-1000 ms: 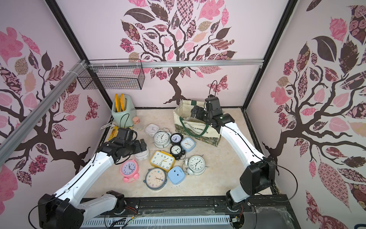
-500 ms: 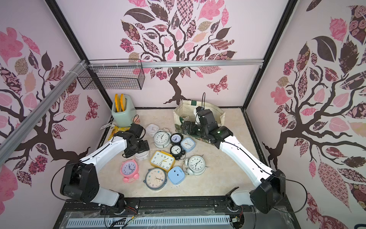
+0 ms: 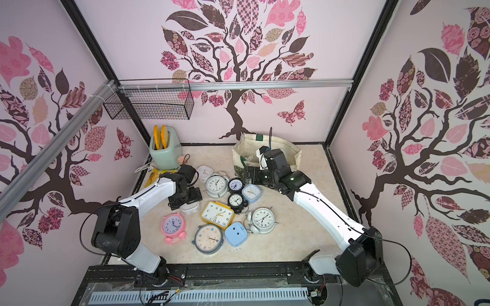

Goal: Put the alarm clock into the canvas bag
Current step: Pick up the alarm from the center of the board.

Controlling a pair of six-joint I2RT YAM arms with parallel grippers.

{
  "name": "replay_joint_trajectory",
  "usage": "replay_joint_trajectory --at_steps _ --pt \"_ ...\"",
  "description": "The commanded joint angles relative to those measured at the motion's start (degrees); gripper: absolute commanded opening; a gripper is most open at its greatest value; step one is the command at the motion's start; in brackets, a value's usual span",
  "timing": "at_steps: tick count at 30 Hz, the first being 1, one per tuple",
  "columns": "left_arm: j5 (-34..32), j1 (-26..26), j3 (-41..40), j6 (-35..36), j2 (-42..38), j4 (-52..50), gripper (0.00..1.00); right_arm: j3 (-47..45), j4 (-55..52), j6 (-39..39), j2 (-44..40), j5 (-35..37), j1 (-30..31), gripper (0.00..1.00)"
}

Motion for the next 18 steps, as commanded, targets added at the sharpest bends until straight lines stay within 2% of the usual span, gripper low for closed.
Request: replay_joint_trajectory --at_steps 1,18 --pt "-0.5 0.0 1.7 -0.2 1.4 1.3 0.98 0.3 0.0 -0.9 -2.0 -1.9 0.8 1.0" --pt "-1.9 0.1 0.8 -1.0 7.0 5.4 0.98 0.2 0.5 -0.9 -0.6 -3.1 2.2 1.0"
